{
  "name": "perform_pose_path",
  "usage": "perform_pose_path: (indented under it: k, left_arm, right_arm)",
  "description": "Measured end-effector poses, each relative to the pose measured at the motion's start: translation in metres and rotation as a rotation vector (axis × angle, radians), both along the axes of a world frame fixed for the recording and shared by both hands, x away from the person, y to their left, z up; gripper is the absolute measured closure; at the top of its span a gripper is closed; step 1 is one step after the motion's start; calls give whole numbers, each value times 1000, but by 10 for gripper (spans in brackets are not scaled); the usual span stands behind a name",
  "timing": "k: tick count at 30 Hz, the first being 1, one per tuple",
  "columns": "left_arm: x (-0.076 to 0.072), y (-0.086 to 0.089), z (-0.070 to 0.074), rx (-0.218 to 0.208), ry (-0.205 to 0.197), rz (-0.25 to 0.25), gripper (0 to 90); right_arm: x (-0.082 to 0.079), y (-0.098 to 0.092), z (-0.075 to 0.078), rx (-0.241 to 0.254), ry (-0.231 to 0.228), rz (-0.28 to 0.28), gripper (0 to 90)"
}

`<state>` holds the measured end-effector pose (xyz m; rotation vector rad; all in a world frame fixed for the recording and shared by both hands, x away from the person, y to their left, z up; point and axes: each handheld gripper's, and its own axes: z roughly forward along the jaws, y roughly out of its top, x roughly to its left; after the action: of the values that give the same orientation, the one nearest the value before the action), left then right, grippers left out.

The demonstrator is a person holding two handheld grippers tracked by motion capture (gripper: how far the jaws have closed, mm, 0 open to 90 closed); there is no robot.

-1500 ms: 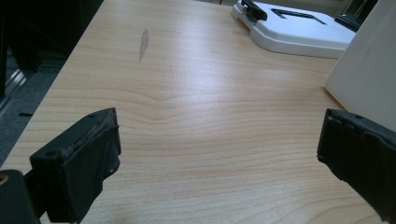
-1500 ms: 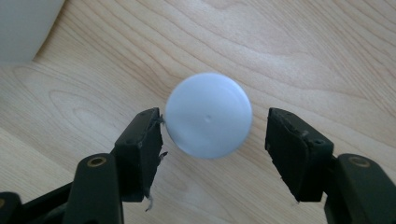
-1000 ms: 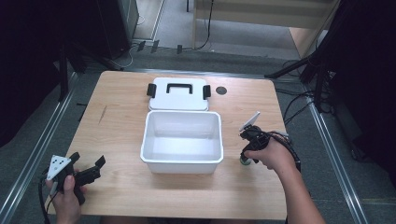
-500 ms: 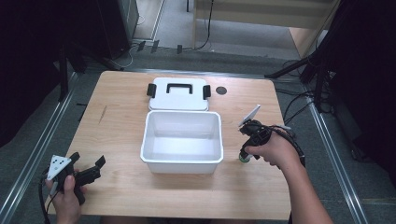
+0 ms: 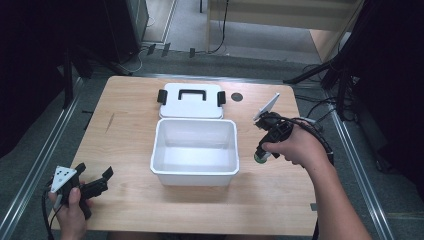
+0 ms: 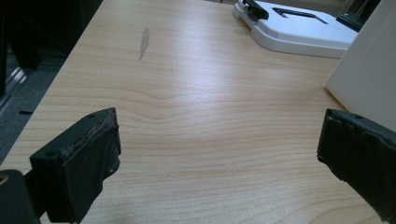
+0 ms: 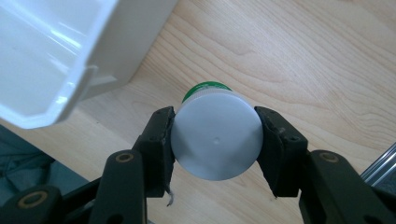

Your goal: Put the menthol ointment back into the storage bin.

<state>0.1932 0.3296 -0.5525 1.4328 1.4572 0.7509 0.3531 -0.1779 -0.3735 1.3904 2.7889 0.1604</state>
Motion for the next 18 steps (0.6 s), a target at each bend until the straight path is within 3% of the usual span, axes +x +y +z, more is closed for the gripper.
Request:
perform_pose_path:
  k: [5, 18]
  left_arm:
    - [0, 0, 0, -7, 0, 0, 2]
    - [1, 0, 0, -2, 7, -4, 2]
  right_arm:
    - [0, 8, 13, 19, -8, 13, 519]
    - [2, 34, 41, 5, -13, 62, 519]
